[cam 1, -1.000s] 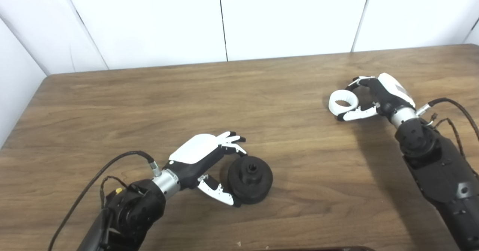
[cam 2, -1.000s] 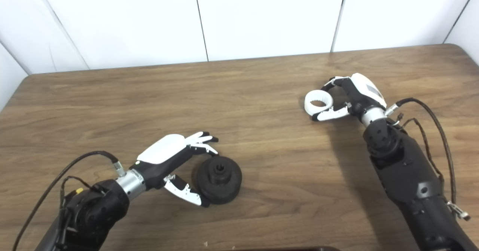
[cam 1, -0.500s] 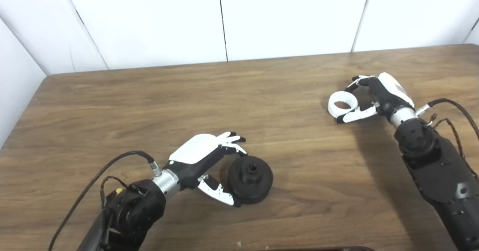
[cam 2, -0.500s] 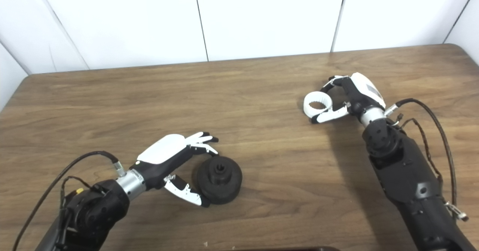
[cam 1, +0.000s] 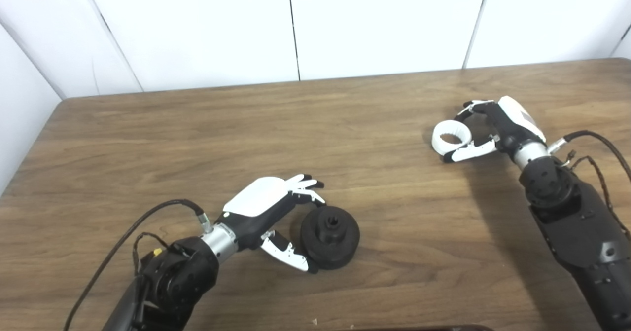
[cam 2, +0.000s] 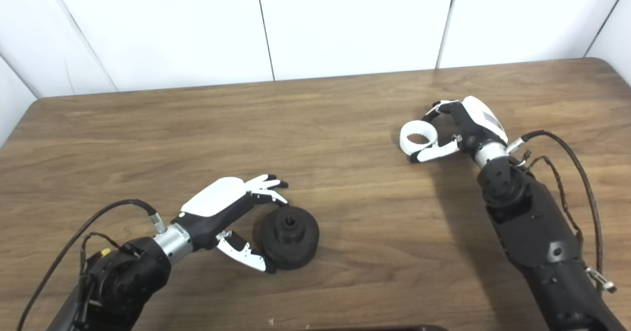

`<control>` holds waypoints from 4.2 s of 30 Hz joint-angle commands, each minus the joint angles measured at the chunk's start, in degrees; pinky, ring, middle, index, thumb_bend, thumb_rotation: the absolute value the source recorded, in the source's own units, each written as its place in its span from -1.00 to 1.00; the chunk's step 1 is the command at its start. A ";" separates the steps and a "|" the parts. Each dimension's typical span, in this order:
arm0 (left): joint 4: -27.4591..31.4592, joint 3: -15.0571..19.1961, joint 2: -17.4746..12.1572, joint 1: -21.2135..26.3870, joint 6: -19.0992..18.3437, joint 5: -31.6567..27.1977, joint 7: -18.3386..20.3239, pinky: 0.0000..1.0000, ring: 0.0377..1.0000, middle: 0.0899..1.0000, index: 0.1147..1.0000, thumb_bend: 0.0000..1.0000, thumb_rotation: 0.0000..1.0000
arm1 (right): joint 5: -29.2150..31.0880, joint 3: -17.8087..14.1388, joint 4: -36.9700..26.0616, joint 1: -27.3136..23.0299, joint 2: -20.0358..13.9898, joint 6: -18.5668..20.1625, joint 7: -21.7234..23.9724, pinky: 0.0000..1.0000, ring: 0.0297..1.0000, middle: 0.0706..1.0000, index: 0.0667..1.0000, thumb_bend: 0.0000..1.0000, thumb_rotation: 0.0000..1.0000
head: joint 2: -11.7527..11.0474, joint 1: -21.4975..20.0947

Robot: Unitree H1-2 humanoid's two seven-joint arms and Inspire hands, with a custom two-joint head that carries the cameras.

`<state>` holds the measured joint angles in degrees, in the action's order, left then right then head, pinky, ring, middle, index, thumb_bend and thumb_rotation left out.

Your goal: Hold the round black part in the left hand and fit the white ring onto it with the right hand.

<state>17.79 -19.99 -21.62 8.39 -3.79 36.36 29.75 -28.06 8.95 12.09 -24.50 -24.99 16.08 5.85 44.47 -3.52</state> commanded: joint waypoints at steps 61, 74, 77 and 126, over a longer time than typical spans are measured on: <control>-1.76 -1.15 3.41 0.39 0.45 2.53 -3.47 0.73 0.97 0.88 0.26 0.67 -0.35 | -0.05 -3.91 -54.17 7.92 5.48 10.81 33.62 0.76 0.86 0.67 -0.09 0.05 -0.69 | 0.07 0.84; -2.40 -1.24 3.88 0.33 0.89 2.66 -3.93 0.73 0.98 0.88 0.26 0.66 -0.33 | -0.62 1.33 -54.26 9.63 6.42 10.55 33.84 0.74 0.86 0.66 -0.09 0.05 -0.69 | 0.11 0.93; -2.75 -1.39 4.04 0.34 1.27 2.76 -4.32 0.74 0.98 0.88 0.26 0.66 -0.32 | -1.11 2.82 -53.48 9.72 7.00 10.36 33.32 0.74 0.86 0.66 -0.09 0.05 -0.69 | 0.11 1.28; -1.29 -2.39 4.42 -0.42 0.74 3.14 -4.86 0.70 0.95 0.87 0.27 0.66 -0.34 | -3.90 9.77 -45.59 6.95 7.11 7.88 29.01 0.88 0.90 0.68 -0.09 0.05 -0.69 | 0.29 1.34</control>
<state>16.11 -21.96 -17.17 7.12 -3.90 40.00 24.87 -31.86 18.94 -33.20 -15.30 -17.61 25.68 35.93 44.74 -2.11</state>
